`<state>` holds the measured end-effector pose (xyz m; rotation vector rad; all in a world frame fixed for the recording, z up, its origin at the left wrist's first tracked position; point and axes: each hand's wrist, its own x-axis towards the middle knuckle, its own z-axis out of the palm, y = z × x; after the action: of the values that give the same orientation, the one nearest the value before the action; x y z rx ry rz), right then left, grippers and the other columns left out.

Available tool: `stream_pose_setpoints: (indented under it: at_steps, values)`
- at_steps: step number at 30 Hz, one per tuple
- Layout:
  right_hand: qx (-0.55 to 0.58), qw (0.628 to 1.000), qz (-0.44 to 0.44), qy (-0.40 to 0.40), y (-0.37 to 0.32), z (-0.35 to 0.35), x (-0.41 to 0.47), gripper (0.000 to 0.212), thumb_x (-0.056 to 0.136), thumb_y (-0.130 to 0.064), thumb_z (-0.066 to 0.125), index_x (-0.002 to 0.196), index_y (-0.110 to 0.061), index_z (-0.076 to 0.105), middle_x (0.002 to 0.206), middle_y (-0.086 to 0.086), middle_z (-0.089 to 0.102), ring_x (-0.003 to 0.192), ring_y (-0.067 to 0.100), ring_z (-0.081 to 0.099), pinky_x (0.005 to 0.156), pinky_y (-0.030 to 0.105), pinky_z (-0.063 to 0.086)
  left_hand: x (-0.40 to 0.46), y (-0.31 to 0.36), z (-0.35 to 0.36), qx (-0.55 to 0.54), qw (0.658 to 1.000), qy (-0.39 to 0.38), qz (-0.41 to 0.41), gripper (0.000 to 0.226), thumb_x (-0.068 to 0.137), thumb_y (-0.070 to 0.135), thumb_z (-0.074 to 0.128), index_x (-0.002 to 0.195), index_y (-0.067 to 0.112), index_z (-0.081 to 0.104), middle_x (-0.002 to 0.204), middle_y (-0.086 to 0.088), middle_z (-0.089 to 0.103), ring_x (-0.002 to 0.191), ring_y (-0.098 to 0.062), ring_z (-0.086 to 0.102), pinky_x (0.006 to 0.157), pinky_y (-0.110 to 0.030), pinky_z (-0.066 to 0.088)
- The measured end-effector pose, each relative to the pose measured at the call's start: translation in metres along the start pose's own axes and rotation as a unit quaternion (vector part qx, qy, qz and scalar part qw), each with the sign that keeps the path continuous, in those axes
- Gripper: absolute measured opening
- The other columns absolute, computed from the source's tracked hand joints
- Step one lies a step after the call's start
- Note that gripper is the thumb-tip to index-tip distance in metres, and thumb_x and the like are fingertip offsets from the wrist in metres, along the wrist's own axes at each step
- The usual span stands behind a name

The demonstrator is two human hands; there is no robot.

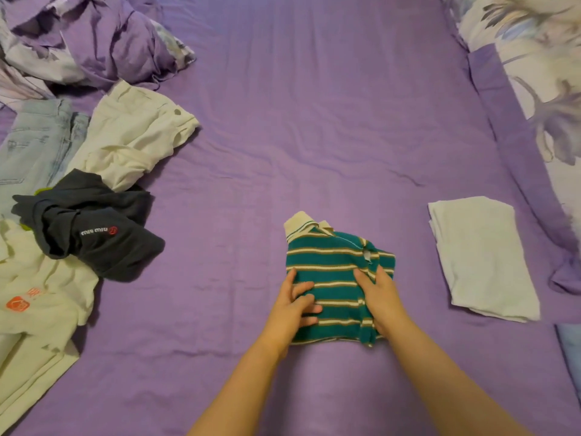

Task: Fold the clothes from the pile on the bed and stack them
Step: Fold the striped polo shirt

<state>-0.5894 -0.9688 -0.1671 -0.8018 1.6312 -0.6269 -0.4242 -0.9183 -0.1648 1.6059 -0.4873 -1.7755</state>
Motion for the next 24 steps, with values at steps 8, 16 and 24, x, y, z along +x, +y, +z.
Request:
stream_pose_setpoints:
  at_steps: [8,16,24]
  values:
    - [-0.063,0.997,-0.024,0.033,0.03,-0.049,0.033,0.048,0.092,-0.017,0.062,0.135,-0.023,0.042,0.112,-0.008,0.058,0.103,0.014,0.059,0.067,0.016,0.048,0.032,-0.025,0.003,0.251,0.951,0.177,0.026,0.06,0.093,0.018,0.06,0.146,0.008,0.033,0.142,-0.011,0.048,0.127,-0.026,0.048,0.107,-0.042,0.04]
    - [-0.081,0.988,0.094,0.094,0.05,-0.038,0.044,0.068,0.083,-0.051,0.065,0.13,-0.006,0.044,0.122,0.014,0.058,0.1,0.025,0.06,0.068,0.028,0.05,0.066,-0.015,0.016,0.136,0.978,0.154,-0.04,0.033,0.098,0.048,0.041,0.112,0.02,0.049,0.122,-0.008,0.06,0.109,-0.023,0.056,0.1,-0.046,0.046]
    - [0.003,0.998,0.062,-0.002,0.028,-0.048,0.049,0.006,0.093,-0.024,0.058,0.097,-0.023,0.061,0.095,0.004,0.068,0.079,0.015,0.063,0.056,0.025,0.044,0.061,0.008,0.035,-0.127,0.982,0.005,-0.136,0.045,0.09,0.057,0.05,0.112,0.019,0.064,0.098,-0.011,0.074,0.083,-0.028,0.073,0.058,-0.035,0.058]
